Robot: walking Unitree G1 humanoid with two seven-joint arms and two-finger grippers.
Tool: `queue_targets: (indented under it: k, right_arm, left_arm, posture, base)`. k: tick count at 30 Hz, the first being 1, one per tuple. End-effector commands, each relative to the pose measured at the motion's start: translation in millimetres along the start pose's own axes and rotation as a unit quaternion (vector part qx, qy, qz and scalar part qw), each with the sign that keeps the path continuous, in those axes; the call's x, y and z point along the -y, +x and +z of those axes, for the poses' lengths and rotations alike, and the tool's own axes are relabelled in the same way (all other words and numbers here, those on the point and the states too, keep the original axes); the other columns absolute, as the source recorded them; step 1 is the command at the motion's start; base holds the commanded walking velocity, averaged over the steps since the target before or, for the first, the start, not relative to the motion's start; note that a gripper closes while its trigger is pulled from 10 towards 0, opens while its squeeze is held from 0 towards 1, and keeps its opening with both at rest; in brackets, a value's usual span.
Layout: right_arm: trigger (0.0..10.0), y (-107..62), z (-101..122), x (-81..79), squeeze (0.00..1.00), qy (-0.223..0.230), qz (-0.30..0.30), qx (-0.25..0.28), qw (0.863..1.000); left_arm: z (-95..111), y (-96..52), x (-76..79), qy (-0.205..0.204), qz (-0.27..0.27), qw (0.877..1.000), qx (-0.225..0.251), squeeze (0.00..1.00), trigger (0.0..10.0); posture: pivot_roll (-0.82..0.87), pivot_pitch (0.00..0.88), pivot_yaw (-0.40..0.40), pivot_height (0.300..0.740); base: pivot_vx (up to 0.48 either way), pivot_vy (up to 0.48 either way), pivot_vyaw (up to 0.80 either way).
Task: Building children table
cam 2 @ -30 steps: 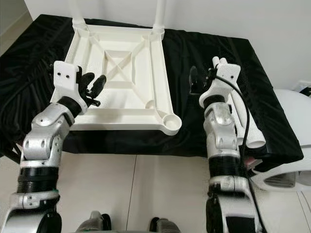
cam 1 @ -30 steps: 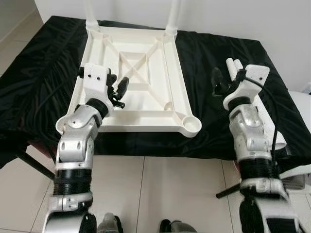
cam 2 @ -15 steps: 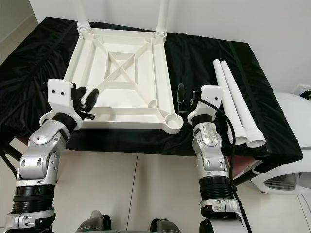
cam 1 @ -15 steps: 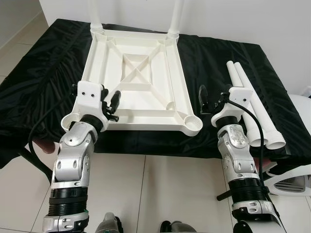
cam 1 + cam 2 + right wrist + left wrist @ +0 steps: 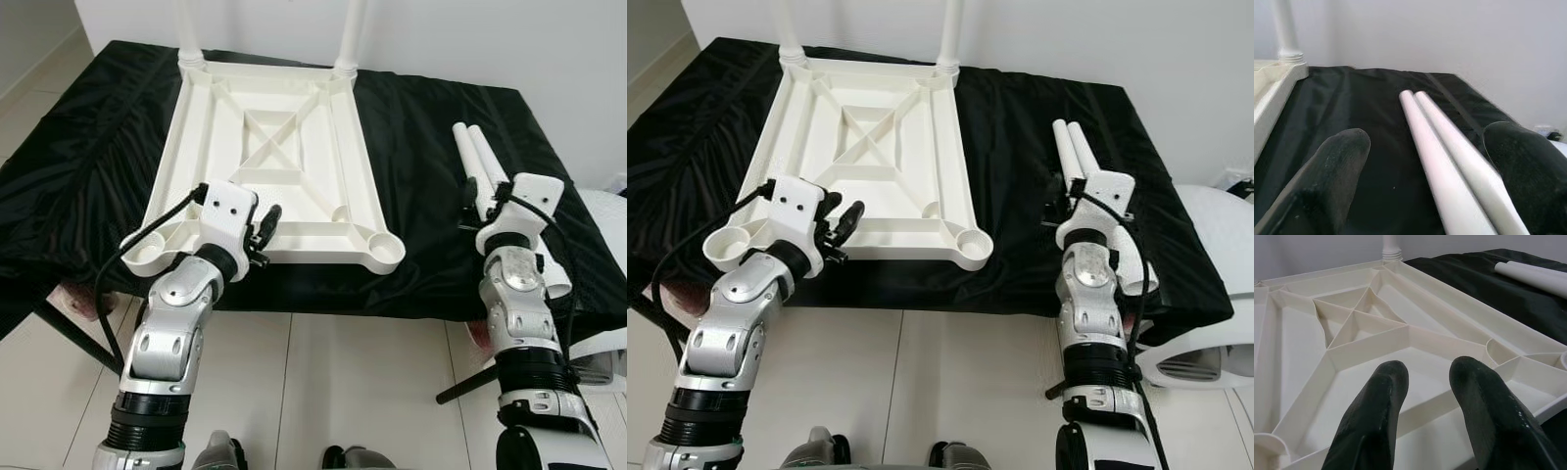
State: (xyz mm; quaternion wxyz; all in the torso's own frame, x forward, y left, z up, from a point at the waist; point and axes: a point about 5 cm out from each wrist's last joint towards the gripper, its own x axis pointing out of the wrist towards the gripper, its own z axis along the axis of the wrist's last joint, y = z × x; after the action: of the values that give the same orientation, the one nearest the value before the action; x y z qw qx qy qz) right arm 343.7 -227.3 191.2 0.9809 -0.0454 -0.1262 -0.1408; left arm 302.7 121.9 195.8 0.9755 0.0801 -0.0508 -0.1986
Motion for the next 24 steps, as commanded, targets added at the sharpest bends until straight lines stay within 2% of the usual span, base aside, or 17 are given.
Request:
queue_targets:
  k: [1,12,14,16,18,24]
  right_arm:
    - [10.0,1.0,-3.5,2.9,0.00,-0.006,-0.001,-0.013,1.000]
    - [10.0,6.4,-12.2,13.9,0.00,-0.003,-0.039,-0.061,0.997]
    - [10.0,8.6,-15.5,18.2,0.00,0.015,-0.068,-0.084,0.994]
    - [10.0,8.9,-16.0,18.7,0.00,0.019,-0.071,-0.087,0.994]
    - [10.0,9.3,-19.9,26.1,0.00,0.023,-0.105,-0.104,0.989]
    - [10.0,5.1,-27.3,33.5,0.00,0.039,-0.155,-0.130,0.979]
  left_arm:
    - [-3.3,-1.4,0.0,0.003,0.000,1.000,-0.009,0.00,10.0]
    - [1.3,-4.6,4.5,0.008,-0.017,1.000,-0.014,0.00,10.0]
    - [4.6,-5.5,7.4,0.014,-0.029,0.999,-0.017,0.00,10.0]
    - [4.9,-5.5,7.7,0.016,-0.030,0.999,-0.017,0.00,10.0]
    - [7.9,-5.7,10.1,0.024,-0.038,0.999,-0.016,0.00,10.0]
    - [10.6,-6.7,10.7,0.031,-0.043,0.998,-0.017,0.00,10.0]
  posture:
    - [0.00,0.057,-0.050,0.740]
    - [0.00,0.064,-0.051,0.740]
    - [0.00,0.068,-0.050,0.740]
    - [0.00,0.068,-0.050,0.740]
    - [0.00,0.071,-0.050,0.740]
    - [0.00,0.077,-0.046,0.740]
  base:
    - [0.000,0.000,0.00]
    - [0.000,0.000,0.00]
    - [0.000,0.000,0.00]
    - [0.000,0.000,0.00]
    - [0.000,0.000,0.00]
    - [0.000,0.000,0.00]
